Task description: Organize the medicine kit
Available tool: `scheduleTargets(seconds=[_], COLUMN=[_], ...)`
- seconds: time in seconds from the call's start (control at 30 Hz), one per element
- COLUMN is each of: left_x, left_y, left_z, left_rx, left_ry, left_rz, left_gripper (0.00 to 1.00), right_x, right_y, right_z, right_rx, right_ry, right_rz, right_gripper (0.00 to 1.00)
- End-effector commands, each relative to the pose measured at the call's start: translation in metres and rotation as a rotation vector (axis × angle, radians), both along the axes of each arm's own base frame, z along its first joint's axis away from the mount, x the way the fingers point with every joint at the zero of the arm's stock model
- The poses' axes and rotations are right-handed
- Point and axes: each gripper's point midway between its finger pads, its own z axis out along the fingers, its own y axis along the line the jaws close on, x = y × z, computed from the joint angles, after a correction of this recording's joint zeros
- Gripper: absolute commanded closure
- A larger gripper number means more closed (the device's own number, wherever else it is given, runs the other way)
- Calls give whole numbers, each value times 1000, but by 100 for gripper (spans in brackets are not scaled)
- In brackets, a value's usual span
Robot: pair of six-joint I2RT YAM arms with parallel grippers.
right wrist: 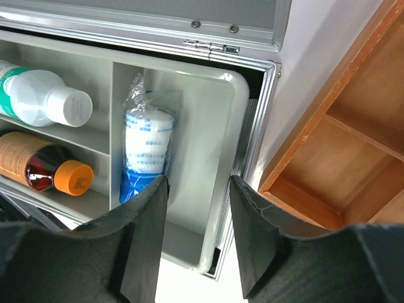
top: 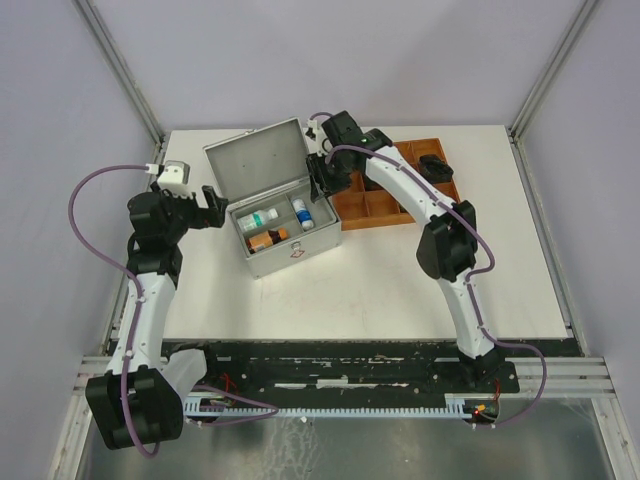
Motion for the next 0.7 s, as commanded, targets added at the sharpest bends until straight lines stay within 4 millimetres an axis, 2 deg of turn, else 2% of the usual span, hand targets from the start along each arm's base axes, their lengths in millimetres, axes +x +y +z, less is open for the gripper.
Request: scheduleTargets(seconds=[0.0, 0.2, 0.37, 0.5, 0.67], left_x=[6, 12, 31, 57, 91], left_y=[17, 24, 12, 6, 5], left_z=[20, 22, 27, 34, 33], left_rx=[63, 47, 3, -55, -110], left_ry=[-85, -69, -48, -74, -89], left_rz=[80, 123, 47, -3, -20], left_gripper=[1, 1, 1, 1, 1], right_x=[9, 11, 3, -19, -63], right_y=[-2, -17, -38, -55, -72], right_z=[73, 95, 116, 121, 117], right_rx=[48, 2, -46, -67, -52], right_ry=[-197, -280, -371, -392, -356], right_rz=[12, 9, 23, 69, 149], right_gripper=[46, 36, 28, 25, 23])
